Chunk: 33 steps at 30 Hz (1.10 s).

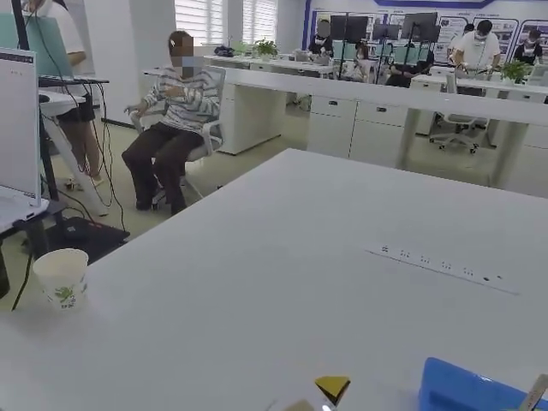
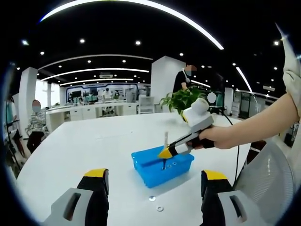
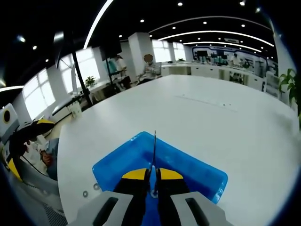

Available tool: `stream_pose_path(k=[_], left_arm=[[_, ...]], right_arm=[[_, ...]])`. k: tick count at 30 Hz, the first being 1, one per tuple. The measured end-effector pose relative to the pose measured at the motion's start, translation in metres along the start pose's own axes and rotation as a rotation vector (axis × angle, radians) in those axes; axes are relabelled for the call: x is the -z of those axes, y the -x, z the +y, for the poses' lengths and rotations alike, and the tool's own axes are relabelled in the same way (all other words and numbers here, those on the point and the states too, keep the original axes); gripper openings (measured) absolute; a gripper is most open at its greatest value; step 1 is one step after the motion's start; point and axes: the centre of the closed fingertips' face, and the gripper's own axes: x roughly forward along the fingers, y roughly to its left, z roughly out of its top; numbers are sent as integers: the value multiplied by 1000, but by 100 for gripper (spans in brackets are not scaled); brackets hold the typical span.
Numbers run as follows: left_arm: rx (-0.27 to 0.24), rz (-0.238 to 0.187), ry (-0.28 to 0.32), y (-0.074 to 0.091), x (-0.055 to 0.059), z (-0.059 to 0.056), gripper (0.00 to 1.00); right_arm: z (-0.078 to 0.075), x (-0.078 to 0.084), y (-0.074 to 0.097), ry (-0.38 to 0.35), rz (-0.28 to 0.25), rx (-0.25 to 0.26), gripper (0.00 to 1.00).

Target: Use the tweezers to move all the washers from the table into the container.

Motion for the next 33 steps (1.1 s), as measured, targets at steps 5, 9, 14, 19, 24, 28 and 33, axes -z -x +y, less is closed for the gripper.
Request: stream_pose_path(k=[5, 9, 14, 19, 24, 28, 33], left_arm=[[0, -1, 1, 1, 0, 0, 81], [4, 3, -3, 0, 1, -1, 81], [5, 5, -5, -1, 1, -2, 81], [10, 2, 3, -1, 0, -3, 81], [15, 6, -5, -2, 0, -4, 81], [16, 4, -3, -2, 0, -4, 81], [19, 6, -8, -3, 0, -5, 81]], right_arm=[[6, -5, 9, 0, -29, 0, 4], [12, -11, 18, -1, -60, -4, 4], [18, -21, 29, -5, -106, -3, 4], [29, -35, 37, 3, -146, -24, 4], [42, -45, 44, 12, -179, -52, 4], [59, -47, 46, 9, -186, -97, 4], [79, -39, 42, 14, -166, -146, 4]])
